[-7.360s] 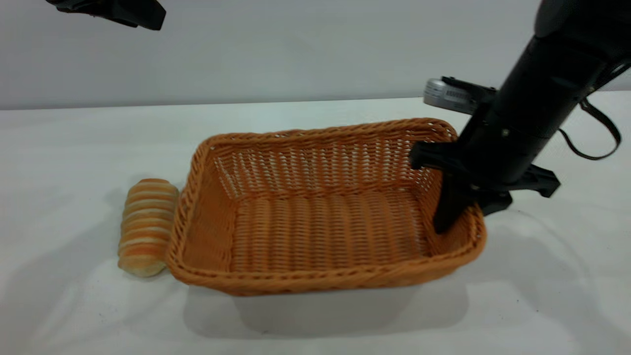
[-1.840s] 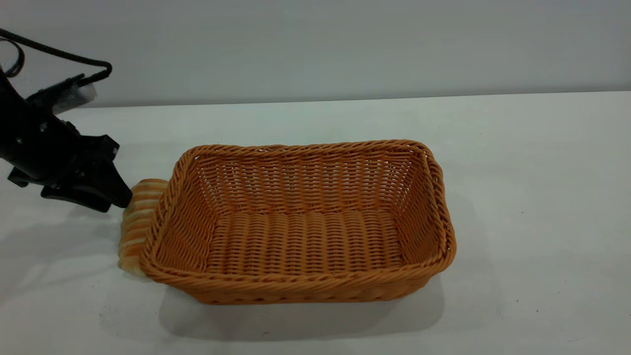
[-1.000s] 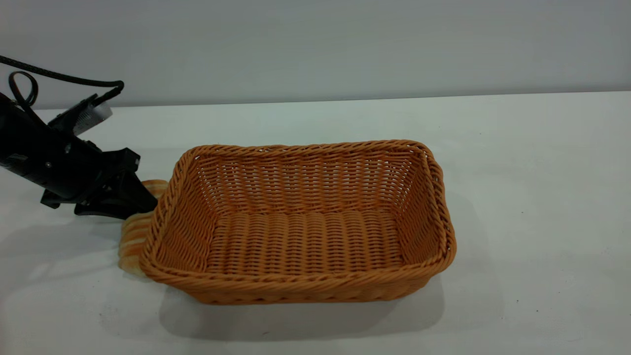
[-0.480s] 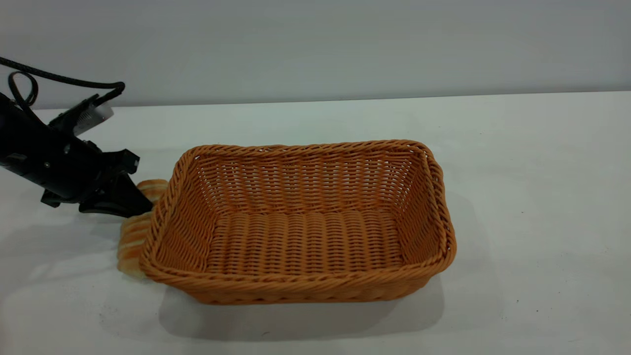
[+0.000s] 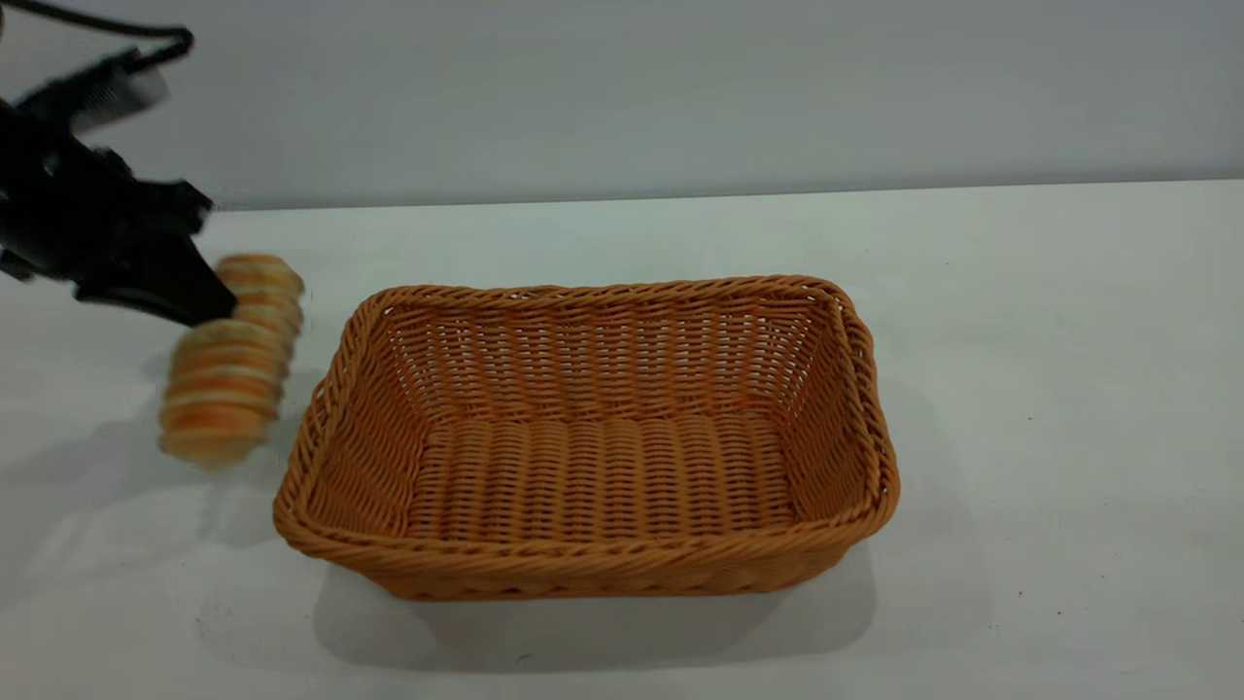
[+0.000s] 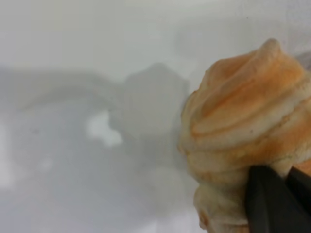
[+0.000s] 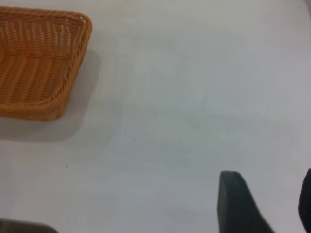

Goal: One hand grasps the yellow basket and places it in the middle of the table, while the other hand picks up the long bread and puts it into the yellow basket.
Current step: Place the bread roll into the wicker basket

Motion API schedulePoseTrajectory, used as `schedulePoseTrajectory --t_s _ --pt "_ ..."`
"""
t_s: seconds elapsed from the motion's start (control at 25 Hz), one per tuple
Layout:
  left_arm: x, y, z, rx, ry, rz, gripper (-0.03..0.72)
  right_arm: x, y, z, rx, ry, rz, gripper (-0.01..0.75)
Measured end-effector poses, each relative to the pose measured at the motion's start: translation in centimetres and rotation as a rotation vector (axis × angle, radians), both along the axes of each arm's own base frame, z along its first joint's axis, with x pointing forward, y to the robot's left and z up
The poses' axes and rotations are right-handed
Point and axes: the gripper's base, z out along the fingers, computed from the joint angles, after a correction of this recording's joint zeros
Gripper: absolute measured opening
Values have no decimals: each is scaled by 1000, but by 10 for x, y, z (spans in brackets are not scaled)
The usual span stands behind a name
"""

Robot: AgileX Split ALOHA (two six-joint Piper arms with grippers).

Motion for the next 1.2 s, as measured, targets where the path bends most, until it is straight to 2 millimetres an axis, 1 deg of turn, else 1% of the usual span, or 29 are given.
schedulePoseTrajectory --t_s 0.12,0.28,0.36,0.44,0.56,0.6,0.68,0.84,0.96,1.12,1.2 --pt "-3 1 18 28 -22 -7 16 0 0 0 0 0 0 349" --pt "-6 -2 42 13 -52 -40 16 0 0 0 0 0 0 349" --pt "-5 -9 55 -3 -66 -102 16 0 0 0 0 0 0 349" --pt "-2 -22 67 -21 -77 -177 16 0 0 0 0 0 0 349" --pt "0 -55 82 -15 -86 -340 16 0 0 0 0 0 0 349" --pt "0 -69 87 3 -89 -410 16 0 0 0 0 0 0 349" --pt "-3 -100 97 54 -102 -550 16 0 0 0 0 0 0 349" --pt "-12 -150 108 185 -102 -802 16 0 0 0 0 1 0 349" --pt "-17 -183 109 265 -79 -953 15 0 0 -1 0 3 0 349" --pt "-21 -216 96 343 -14 -1110 15 0 0 -1 0 3 0 349" --pt "-23 -227 89 377 9 -1178 15 0 0 -1 0 3 0 349"
